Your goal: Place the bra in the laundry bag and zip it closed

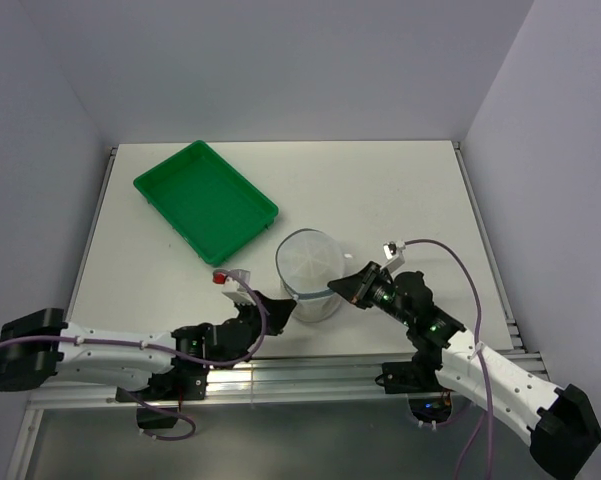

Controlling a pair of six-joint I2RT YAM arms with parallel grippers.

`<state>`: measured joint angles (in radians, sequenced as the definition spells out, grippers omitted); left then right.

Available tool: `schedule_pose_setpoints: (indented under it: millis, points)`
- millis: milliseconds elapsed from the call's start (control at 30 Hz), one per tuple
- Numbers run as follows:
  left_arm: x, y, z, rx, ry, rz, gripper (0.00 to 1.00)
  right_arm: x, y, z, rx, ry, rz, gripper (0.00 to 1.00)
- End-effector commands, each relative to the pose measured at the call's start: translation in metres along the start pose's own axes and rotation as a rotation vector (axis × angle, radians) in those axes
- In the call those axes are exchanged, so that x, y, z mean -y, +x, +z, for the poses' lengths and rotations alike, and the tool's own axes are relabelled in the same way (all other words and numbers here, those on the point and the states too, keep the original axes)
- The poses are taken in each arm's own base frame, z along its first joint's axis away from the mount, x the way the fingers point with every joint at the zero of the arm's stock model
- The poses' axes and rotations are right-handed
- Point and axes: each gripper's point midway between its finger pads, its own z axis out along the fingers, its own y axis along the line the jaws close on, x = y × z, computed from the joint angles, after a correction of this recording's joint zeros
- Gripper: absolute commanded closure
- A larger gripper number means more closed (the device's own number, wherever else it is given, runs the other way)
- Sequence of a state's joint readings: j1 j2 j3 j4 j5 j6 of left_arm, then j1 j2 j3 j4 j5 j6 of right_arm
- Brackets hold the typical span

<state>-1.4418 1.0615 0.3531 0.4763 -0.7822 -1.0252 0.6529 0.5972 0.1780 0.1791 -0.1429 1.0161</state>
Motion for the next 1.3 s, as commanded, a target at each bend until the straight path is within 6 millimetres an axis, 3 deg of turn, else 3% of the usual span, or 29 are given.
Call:
schedule_pose_setpoints:
  millis: [0, 67, 133, 233, 433, 500, 533, 600, 700, 833, 1033, 1067, 1167, 1267]
  points:
    - [-0.04, -0.016, -0.015, 0.06, -0.12, 0.021, 1.0, -0.002, -0.038, 0.001, 0.136, 0.027, -0.066, 1.0]
    - [-0.051, -0.025, -0.023, 0.085, -0.144, 0.005, 1.0, 0.001, -0.045, 0.0, 0.151, 0.028, -0.077, 1.0]
    - [-0.075, -0.029, -0.031, 0.104, -0.214, 0.034, 1.0, 0.001, -0.046, 0.0, 0.148, 0.017, -0.092, 1.0]
    - [-0.08, -0.04, -0.038, 0.133, -0.205, 0.04, 1.0, 0.004, -0.053, 0.002, 0.135, 0.016, -0.13, 1.0]
    - [-0.049, -0.049, -0.033, 0.129, -0.145, 0.084, 1.0, -0.013, -0.06, 0.012, 0.058, -0.019, -0.177, 1.0]
    - [-0.039, -0.04, -0.028, 0.105, -0.126, 0.115, 1.0, -0.018, -0.064, 0.012, 0.055, -0.002, -0.184, 0.61]
    - [-0.032, -0.037, -0.027, 0.1, -0.11, 0.112, 1.0, -0.017, -0.063, 0.01, 0.047, 0.009, -0.184, 0.35]
    - [-0.018, -0.031, -0.022, 0.095, -0.087, 0.112, 1.0, -0.025, -0.066, 0.003, 0.069, -0.011, -0.199, 0.22]
    - [-0.007, -0.029, -0.017, 0.096, -0.073, 0.116, 1.0, -0.02, -0.066, -0.007, 0.085, 0.012, -0.23, 0.18]
    - [-0.011, -0.033, -0.014, 0.106, -0.086, 0.134, 1.0, -0.005, -0.061, -0.016, 0.095, 0.067, -0.231, 0.18]
    - [-0.011, -0.043, 0.001, 0.055, -0.06, 0.142, 1.0, 0.005, -0.047, -0.015, 0.078, 0.062, -0.138, 0.07]
    - [-0.018, -0.052, 0.008, 0.067, -0.084, 0.14, 1.0, 0.006, -0.048, -0.013, 0.084, 0.059, -0.13, 0.06]
    - [-0.013, -0.066, 0.021, 0.051, -0.064, 0.122, 0.83, 0.007, -0.049, -0.009, 0.091, 0.059, -0.106, 0.06]
    - [0.002, -0.084, 0.032, 0.051, -0.032, 0.116, 0.46, 0.013, -0.052, -0.005, 0.102, 0.091, -0.101, 0.06]
